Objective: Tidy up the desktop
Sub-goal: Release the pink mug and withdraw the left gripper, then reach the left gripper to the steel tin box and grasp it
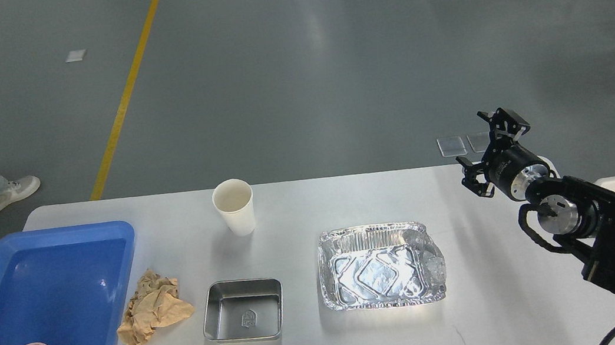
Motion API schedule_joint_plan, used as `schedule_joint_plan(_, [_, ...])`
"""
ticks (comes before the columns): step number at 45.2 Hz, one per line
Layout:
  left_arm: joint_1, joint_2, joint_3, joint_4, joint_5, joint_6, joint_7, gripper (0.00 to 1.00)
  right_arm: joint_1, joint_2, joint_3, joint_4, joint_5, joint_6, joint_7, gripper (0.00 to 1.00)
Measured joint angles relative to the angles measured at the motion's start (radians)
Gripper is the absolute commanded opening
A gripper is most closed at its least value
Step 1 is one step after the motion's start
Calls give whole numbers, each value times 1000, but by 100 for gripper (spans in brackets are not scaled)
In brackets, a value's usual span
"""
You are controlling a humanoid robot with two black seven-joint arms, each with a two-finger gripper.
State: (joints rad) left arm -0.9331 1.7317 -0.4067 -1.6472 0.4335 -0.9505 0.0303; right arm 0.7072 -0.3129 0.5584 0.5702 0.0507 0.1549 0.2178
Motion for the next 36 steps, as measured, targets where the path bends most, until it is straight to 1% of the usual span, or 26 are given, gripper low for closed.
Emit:
schedule_joint_plan(5, [5,-94,17,48,12,48,4,64,0,0,0,0,0,0,0,100])
schedule_joint_plan(11, [9,-227,46,113,52,128,8,64,-1,-1,0,1,-3,-1,0,100])
schedule_joint_plan(12, [11,-272,62,133,72,156,10,64,-1,-1,0,1,-7,-2,0,100])
schedule_joint_plan(24, [13,-515,184,251,181,300,11,64,-1,-2,0,1,-15,-9,-2,100])
schedule_joint_plan(26, [17,-569,214,279,193,342,12,64,-2,-1,0,1,-16,-12,-1,100])
schedule_joint_plan(32, [29,-674,258,341,241,428,14,63,-3,0,0,0,-16,-16,-1,100])
schedule_joint_plan(33, [36,-710,273,366,261,453,14,63,-3,-1,0,0,-17,-16,0,100])
schedule_joint_plan(36, [48,-755,293,398,287,482,14,63,-3,-1,0,-3,-17,-17,0,100])
